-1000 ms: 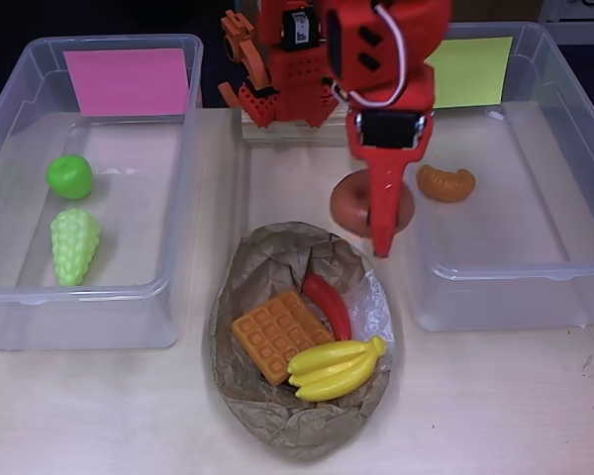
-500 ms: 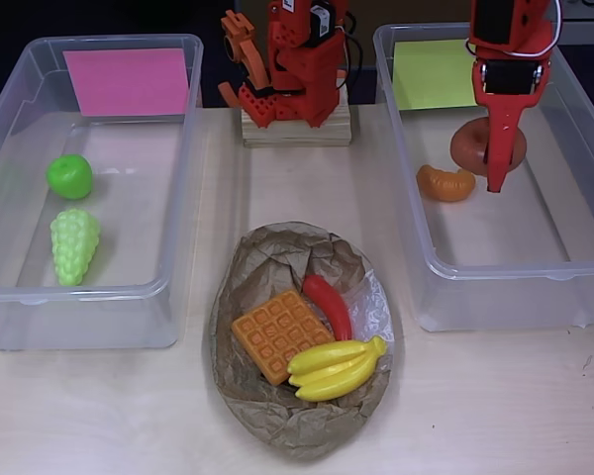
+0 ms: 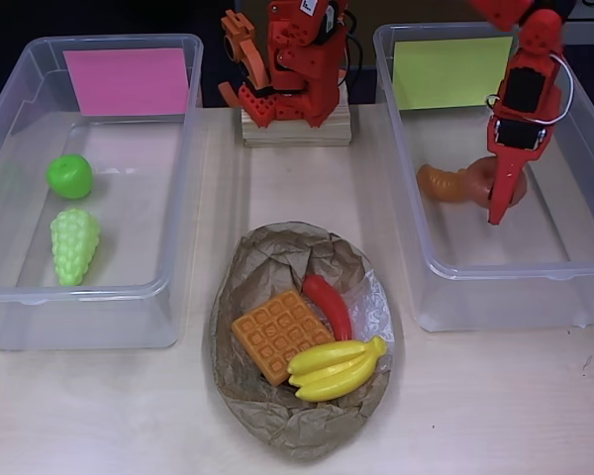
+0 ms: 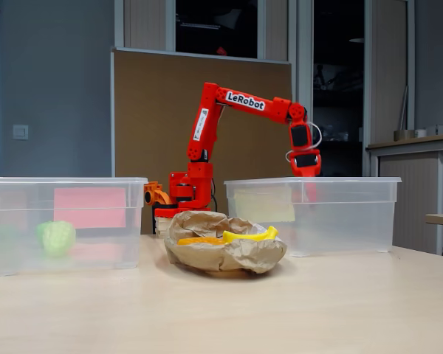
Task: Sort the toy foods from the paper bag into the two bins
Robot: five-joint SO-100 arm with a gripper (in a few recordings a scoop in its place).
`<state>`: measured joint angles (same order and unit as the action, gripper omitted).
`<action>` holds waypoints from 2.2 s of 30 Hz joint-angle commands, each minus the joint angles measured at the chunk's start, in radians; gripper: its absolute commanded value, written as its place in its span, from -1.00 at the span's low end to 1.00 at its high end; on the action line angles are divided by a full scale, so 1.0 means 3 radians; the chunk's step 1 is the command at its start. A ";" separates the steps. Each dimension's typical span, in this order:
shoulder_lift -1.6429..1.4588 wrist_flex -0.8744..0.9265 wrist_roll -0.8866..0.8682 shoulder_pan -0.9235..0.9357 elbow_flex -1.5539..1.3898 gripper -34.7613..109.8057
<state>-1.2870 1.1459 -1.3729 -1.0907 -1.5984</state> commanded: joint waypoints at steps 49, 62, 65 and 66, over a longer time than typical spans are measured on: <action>-0.1473 0.0476 0.3375 0.1943 0.0557 -0.11; -0.0915 -0.0291 0.4709 0.2853 -0.0077 0.03; -0.0680 -0.0409 0.4709 0.2884 -0.0097 0.01; -0.0598 -0.0445 0.4684 0.2884 -0.0087 0.01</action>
<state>-1.4895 1.0354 0.0245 -0.2240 -1.6214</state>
